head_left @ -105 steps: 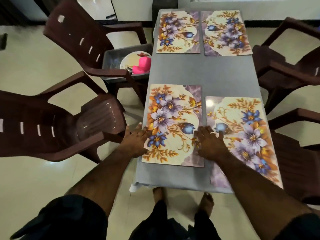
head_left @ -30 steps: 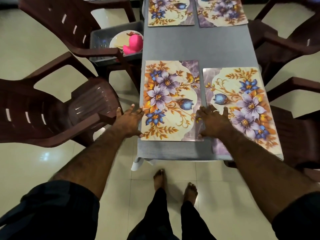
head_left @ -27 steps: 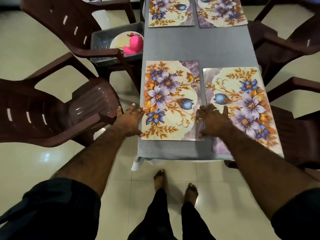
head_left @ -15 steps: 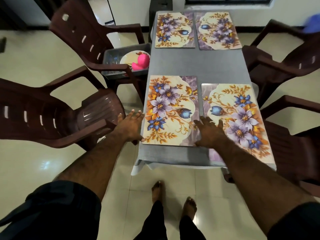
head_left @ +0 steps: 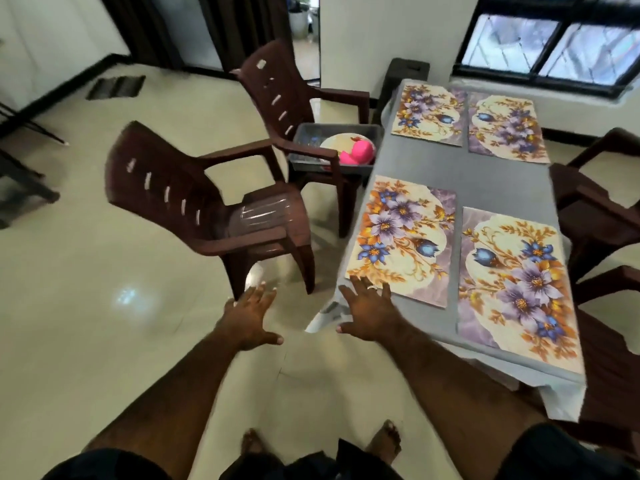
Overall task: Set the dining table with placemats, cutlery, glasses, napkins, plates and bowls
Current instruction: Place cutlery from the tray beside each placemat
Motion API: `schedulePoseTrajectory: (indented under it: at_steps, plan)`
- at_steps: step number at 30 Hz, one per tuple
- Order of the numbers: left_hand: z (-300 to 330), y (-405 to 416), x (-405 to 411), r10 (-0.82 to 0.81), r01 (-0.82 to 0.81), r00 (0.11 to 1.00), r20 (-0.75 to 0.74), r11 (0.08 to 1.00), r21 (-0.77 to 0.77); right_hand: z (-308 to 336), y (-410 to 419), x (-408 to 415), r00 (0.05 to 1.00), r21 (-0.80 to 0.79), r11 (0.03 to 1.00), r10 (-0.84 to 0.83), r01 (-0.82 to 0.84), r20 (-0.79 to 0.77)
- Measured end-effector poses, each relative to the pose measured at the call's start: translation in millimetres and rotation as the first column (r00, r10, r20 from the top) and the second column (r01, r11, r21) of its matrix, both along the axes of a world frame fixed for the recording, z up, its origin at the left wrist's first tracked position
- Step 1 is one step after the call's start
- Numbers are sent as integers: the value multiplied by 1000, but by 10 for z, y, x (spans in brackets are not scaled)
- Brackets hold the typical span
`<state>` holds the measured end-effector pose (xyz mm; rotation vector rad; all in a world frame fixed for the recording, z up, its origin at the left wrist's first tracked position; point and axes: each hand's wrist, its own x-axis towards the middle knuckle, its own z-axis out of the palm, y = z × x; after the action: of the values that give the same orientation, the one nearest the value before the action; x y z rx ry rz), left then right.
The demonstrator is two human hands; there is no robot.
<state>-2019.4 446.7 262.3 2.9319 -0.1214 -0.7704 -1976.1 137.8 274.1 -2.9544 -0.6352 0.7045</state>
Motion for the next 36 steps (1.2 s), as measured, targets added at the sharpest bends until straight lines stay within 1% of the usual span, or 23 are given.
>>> schedulePoseTrajectory:
  at_steps: [5,7,11,13,15,18,20,22,25,28,32,36]
  plan:
    - [-183,968,-568,101,-102,995,-12,992,-68,-136,1084,-178,996,-13,996,85,-85,-19]
    - [-216,1457,-850,174,-176,984,-25,979,-101,-203,1646,-266,989,-37,989,144,-145,-32]
    - [-149,2384,-1456,340,-346,938,-67,927,-142,-236,2681,-483,969,-2,976,215,-217,-121]
    - [-152,2804,-1732,433,-448,893,-120,877,-173,-227,3121,-568,953,16,967,255,-256,-164]
    - [-225,3156,-1973,531,-557,830,-170,802,-215,-220,3460,-587,935,22,959,282,-284,-217]
    - [-372,3592,-2245,677,-716,697,-235,645,-266,-312,3886,-468,903,2,939,333,-345,-273]
    - [-427,3790,-2323,731,-780,624,-276,561,-278,-379,4110,-337,883,-8,926,358,-378,-304]
    - [-478,4016,-2300,757,-819,572,-315,502,-280,-468,4379,-144,868,-1,916,379,-400,-322]
    - [-551,4482,-2104,779,-854,517,-355,441,-276,-628,4866,198,850,17,911,391,-412,-354]
    - [-577,5059,-1762,815,-888,456,-357,391,-241,-775,5489,657,815,19,892,422,-452,-396]
    - [-401,5860,-1266,867,-928,368,-335,318,-195,-698,6417,1357,775,29,863,468,-505,-423]
    - [-280,6499,-784,928,-951,203,-312,110,-290,-486,7397,2156,764,94,840,527,-534,-373]
